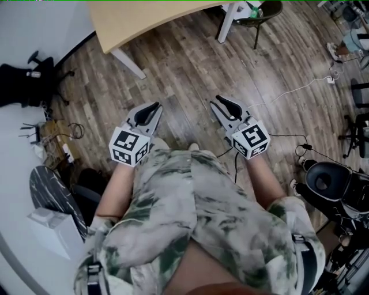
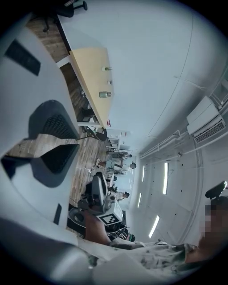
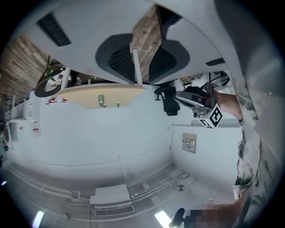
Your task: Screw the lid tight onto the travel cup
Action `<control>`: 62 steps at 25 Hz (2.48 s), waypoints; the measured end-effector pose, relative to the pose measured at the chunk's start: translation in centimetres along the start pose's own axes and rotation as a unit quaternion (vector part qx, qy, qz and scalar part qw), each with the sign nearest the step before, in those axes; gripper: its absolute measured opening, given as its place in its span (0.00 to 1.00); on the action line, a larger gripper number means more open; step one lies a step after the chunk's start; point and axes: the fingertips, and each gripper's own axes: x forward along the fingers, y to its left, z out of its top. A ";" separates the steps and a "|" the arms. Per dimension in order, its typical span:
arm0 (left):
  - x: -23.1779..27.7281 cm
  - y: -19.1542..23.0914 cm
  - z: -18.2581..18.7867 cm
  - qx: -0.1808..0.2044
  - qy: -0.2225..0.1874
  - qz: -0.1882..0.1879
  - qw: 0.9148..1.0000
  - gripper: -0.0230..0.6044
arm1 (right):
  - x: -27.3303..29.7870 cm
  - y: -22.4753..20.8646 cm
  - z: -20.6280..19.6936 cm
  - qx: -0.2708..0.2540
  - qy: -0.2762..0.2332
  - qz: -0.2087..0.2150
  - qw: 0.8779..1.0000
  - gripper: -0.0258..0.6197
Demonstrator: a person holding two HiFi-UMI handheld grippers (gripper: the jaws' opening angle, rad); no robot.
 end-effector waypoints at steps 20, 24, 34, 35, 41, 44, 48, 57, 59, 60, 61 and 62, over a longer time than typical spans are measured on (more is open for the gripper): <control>10.7 15.1 6.1 0.002 -0.014 -0.015 1.000 0.32 | 11.3 -11.3 3.5 0.010 0.021 -0.072 0.997 0.42; 12.4 19.0 7.4 0.003 -0.016 -0.030 0.999 0.32 | 15.5 -12.6 4.8 -0.002 0.031 -0.086 0.996 0.42; 12.8 26.7 7.8 0.004 -0.026 -0.043 0.999 0.32 | 23.8 -13.3 8.2 0.008 0.022 -0.095 0.995 0.39; 13.0 27.3 7.8 0.001 -0.026 -0.042 0.999 0.32 | 24.3 -13.5 8.6 0.013 0.021 -0.094 0.995 0.39; 14.3 29.3 8.5 -0.008 -0.031 -0.036 0.999 0.32 | 26.4 -14.9 10.0 -0.003 0.030 -0.084 0.996 0.38; 15.2 30.0 8.7 -0.011 -0.030 -0.031 0.999 0.32 | 27.5 -15.7 10.2 -0.009 0.032 -0.073 0.997 0.38; 17.0 30.8 9.6 -0.011 -0.029 -0.015 0.999 0.32 | 28.9 -18.1 10.5 -0.009 0.027 -0.052 0.998 0.38; 22.6 33.5 12.9 -0.019 -0.021 0.046 0.999 0.34 | 32.4 -26.4 12.8 -0.026 0.016 0.005 1.000 0.38; 25.1 33.8 14.3 -0.023 -0.020 0.056 0.998 0.34 | 33.0 -29.1 13.1 -0.029 0.017 0.017 0.999 0.38; 26.7 34.0 15.2 -0.025 -0.019 0.062 0.998 0.34 | 33.4 -30.9 13.2 -0.029 0.019 0.023 0.999 0.38; 28.5 34.1 16.0 -0.028 -0.017 0.067 0.997 0.35 | 33.7 -32.8 13.3 -0.027 0.021 0.030 0.999 0.38; 30.2 34.3 16.7 -0.030 -0.015 0.072 0.997 0.35 | 34.0 -34.6 13.3 -0.025 0.022 0.036 0.999 0.38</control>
